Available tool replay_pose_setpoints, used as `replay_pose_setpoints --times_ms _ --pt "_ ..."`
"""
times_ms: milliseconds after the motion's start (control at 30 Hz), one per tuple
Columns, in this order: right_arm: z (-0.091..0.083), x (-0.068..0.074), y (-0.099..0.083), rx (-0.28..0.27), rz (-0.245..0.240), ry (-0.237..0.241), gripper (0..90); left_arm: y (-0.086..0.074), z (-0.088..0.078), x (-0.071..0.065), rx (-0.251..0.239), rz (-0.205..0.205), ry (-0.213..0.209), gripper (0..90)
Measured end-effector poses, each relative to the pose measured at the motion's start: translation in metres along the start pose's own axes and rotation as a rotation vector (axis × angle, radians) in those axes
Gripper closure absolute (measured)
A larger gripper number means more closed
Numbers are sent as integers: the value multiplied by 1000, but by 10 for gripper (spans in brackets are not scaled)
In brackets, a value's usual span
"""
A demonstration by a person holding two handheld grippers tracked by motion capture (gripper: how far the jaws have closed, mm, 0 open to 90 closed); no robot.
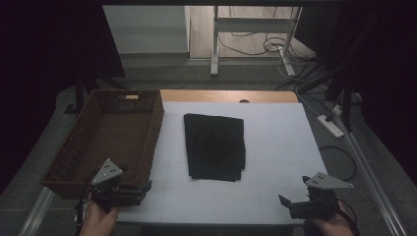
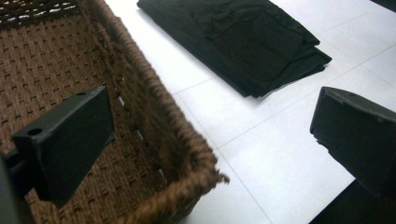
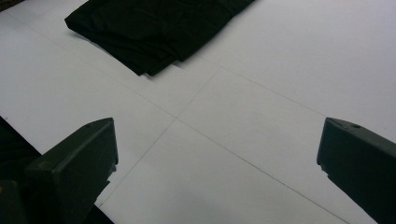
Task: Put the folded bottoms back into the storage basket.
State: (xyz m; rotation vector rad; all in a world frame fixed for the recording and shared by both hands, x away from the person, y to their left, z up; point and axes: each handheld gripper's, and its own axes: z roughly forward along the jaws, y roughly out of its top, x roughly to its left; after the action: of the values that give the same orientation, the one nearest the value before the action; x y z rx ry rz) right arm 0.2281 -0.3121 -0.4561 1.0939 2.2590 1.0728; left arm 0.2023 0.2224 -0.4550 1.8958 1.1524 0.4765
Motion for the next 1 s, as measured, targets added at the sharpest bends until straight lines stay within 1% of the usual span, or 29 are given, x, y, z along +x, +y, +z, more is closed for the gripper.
replay_pose_setpoints --times_ms 100,233,267,300,533,667,867,967,1000 --pt "0 0 0 1 -2 -1 0 2 3 -1 2 3 -6 0" --pt "0 0 0 1 -3 0 0 7 9 -5 6 8 -25 0" --pt "0 0 0 1 -3 0 0 9 12 -7 8 10 -37 0" --pt "0 0 0 1 -3 0 0 9 12 -7 8 10 -37 0" --pt "0 0 0 4 -6 3 0 17 24 -16 25 42 -60 0" --pt "0 0 0 7 -8 3 0 20 33 -19 33 43 -80 0" --pt "0 1 0 8 -11 4 0 24 41 -24 41 52 -96 0" --pt "0 1 0 9 -12 5 0 25 45 -27 43 64 -88 0" --pt "0 1 0 8 -12 5 0 26 46 -28 39 64 -92 0"
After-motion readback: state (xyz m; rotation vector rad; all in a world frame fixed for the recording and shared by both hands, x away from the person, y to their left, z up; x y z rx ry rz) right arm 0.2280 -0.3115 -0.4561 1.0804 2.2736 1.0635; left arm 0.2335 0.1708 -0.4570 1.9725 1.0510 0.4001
